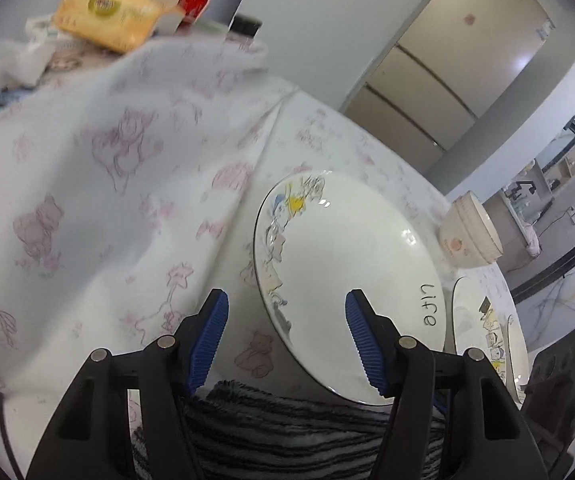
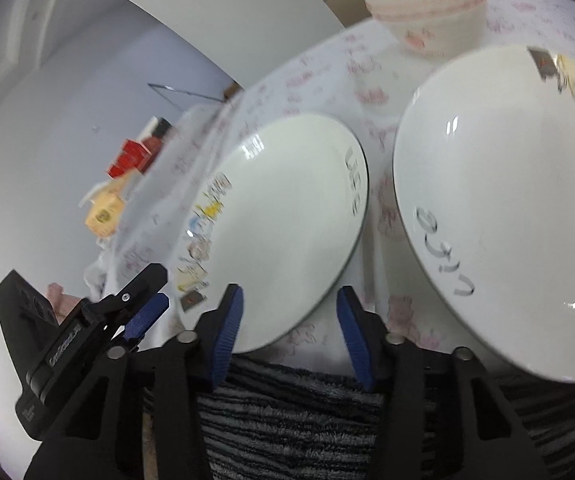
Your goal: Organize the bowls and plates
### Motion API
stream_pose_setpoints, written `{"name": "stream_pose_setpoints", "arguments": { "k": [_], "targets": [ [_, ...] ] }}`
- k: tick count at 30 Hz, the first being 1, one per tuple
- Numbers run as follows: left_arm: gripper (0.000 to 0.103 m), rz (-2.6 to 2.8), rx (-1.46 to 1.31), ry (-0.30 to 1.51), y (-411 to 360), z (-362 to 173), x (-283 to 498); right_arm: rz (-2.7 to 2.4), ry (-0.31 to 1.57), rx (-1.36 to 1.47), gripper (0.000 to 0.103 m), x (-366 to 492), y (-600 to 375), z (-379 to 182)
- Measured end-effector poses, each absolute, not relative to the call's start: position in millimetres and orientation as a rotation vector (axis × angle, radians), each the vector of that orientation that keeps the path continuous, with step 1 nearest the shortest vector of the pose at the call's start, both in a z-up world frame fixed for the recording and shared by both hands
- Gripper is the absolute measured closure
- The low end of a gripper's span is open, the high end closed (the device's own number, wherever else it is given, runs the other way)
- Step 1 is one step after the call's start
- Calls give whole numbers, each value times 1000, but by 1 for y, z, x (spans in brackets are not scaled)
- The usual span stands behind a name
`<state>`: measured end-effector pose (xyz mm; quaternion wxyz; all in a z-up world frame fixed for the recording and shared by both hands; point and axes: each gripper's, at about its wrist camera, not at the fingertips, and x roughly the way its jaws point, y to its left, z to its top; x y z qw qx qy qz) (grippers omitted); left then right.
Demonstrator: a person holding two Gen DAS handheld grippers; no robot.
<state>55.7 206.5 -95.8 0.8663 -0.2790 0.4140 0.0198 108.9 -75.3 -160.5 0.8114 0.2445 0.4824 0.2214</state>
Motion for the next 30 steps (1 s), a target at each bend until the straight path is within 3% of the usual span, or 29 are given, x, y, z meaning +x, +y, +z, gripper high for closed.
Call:
{"name": "stream_pose_setpoints", "arguments": {
  "k": [3,6,13,30],
  "targets": [
    [57,24,-611,880,209,-100,58,467,1014,532,64,108,-75,-163],
    [65,-11,-618,895,207,-101,59,442,1005,545,73,110,-78,-166],
    [65,-76,-650,979,205,-115,69,480,1037,655,80,117,-85,-179],
    [74,-39,-496,982,182,-114,72,467,1025,544,80,115,-70,-173]
  ]
}}
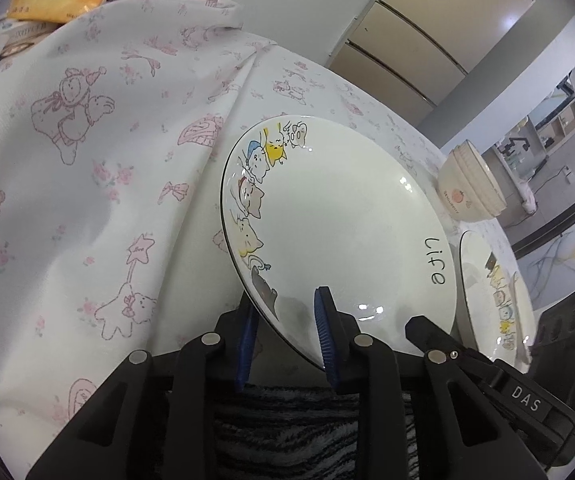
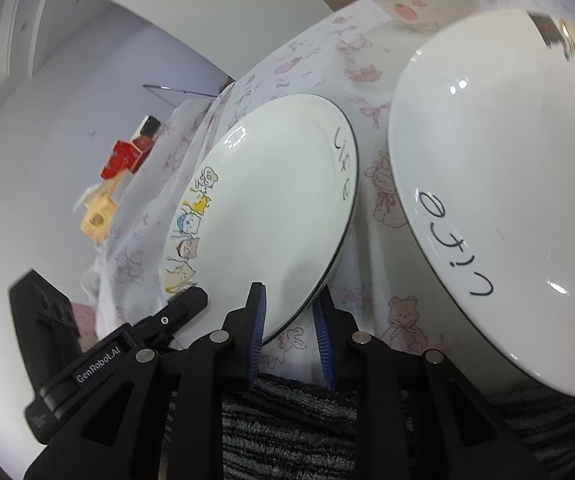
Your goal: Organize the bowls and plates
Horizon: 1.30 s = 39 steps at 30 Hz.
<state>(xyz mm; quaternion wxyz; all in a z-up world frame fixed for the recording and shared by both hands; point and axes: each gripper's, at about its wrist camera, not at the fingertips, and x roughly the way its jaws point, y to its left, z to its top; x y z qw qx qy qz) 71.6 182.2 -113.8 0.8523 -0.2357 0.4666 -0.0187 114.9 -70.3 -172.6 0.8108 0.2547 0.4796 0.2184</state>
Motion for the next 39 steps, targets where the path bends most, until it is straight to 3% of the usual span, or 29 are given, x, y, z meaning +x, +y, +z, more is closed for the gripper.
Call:
{"name": "stream_pose_setpoints", "arguments": {
  "k": [18,39],
  "targets": [
    [77,-15,-432,884,178,-103,56,499,937,442,76,105,-69,-164],
    [76,-76,-318,578,128,-11,-8,533,617,414,76,47,-111,-93]
  ]
}}
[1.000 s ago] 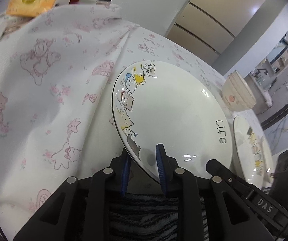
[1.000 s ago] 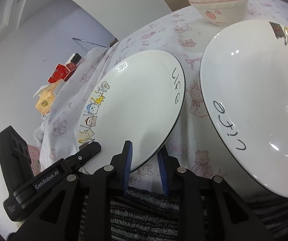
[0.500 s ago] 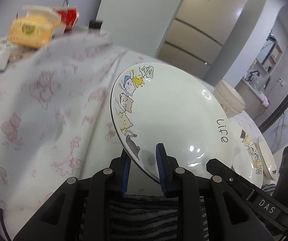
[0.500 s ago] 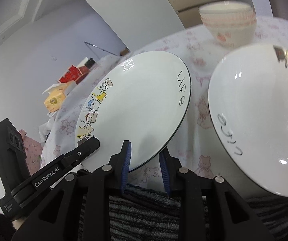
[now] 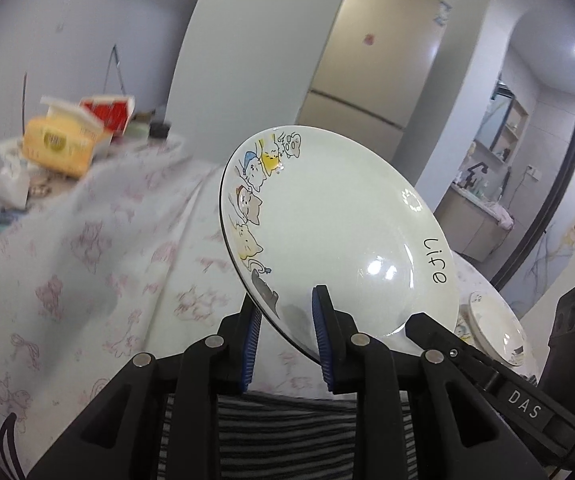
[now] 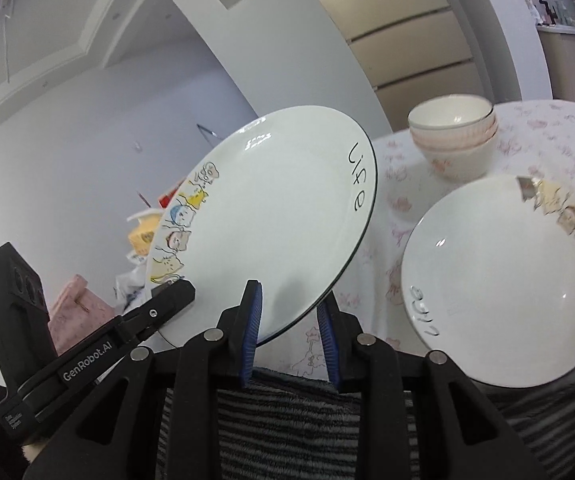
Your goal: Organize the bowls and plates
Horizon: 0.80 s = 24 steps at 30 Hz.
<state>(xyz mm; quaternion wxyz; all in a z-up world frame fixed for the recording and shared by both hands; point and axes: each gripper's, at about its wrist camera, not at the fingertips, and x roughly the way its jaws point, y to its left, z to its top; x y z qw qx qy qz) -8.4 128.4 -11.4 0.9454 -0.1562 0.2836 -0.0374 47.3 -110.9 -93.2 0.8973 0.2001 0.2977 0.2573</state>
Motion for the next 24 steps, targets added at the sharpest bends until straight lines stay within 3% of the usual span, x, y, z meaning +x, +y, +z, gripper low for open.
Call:
{"name": "stream_pose_setpoints", "arguments": {
  "k": [10,24],
  "targets": [
    [75,-182,-347,620,70,3,-21,473,547,434,76,25,-173,-77],
    [75,-235,-311,727,14,-31,-6,379,607,500,76,22,-226,-113]
  ]
}}
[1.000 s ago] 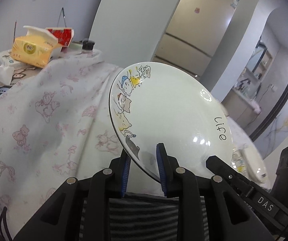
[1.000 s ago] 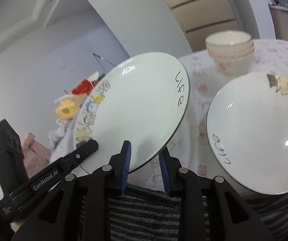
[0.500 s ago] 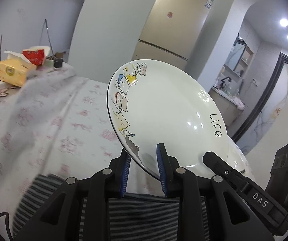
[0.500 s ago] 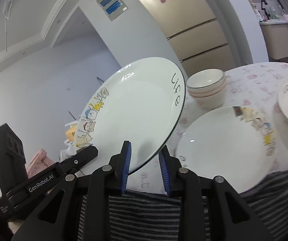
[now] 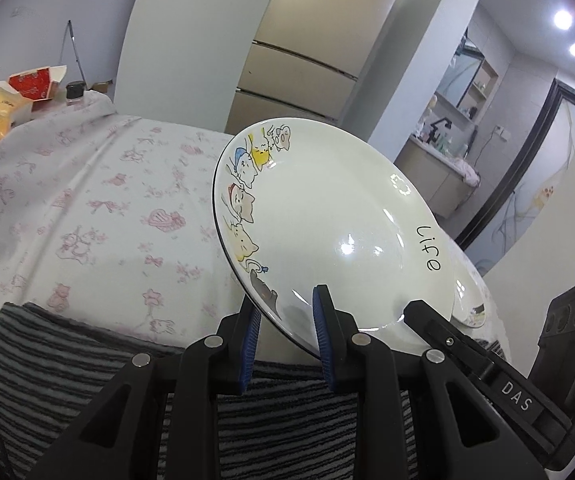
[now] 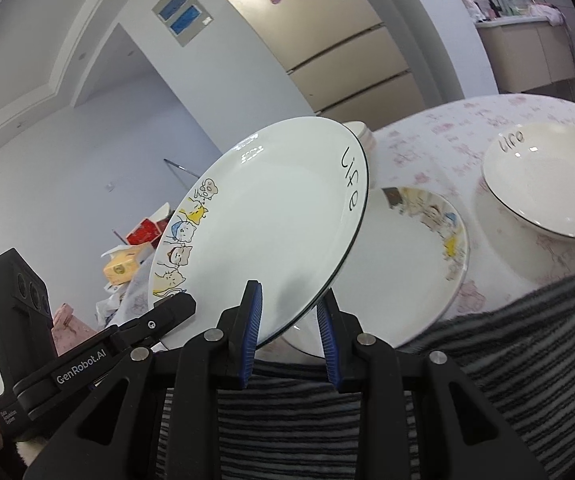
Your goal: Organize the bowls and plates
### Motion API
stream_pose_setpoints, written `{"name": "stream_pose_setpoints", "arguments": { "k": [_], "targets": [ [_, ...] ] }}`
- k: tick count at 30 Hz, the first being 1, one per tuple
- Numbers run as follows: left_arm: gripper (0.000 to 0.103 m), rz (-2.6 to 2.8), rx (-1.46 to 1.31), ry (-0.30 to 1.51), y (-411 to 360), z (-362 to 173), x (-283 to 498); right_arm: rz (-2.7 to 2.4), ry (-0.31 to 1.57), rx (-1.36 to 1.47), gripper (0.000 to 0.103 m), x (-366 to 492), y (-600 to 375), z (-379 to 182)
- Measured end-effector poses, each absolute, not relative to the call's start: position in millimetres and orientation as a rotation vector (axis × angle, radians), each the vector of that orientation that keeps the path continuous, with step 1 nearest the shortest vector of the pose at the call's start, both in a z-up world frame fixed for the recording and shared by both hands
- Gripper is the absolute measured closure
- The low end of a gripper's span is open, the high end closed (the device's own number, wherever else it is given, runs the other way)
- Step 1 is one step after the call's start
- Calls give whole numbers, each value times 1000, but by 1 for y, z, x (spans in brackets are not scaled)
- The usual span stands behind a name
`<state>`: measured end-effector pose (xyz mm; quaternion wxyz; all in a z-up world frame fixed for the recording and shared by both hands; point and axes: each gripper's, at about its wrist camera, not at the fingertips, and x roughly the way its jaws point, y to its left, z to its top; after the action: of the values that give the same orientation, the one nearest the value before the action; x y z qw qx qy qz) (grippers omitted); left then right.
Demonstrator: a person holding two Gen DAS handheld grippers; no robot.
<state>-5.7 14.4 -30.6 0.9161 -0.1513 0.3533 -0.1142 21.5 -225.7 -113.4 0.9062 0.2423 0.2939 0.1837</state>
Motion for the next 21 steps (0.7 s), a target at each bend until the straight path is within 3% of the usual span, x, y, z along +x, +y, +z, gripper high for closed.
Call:
{"name": "stream_pose_setpoints", "arguments": {
  "k": [21],
  "targets": [
    [73,-219,-301,854,6,-70,16,317,781,513,76,44,-225,-147]
  ]
}}
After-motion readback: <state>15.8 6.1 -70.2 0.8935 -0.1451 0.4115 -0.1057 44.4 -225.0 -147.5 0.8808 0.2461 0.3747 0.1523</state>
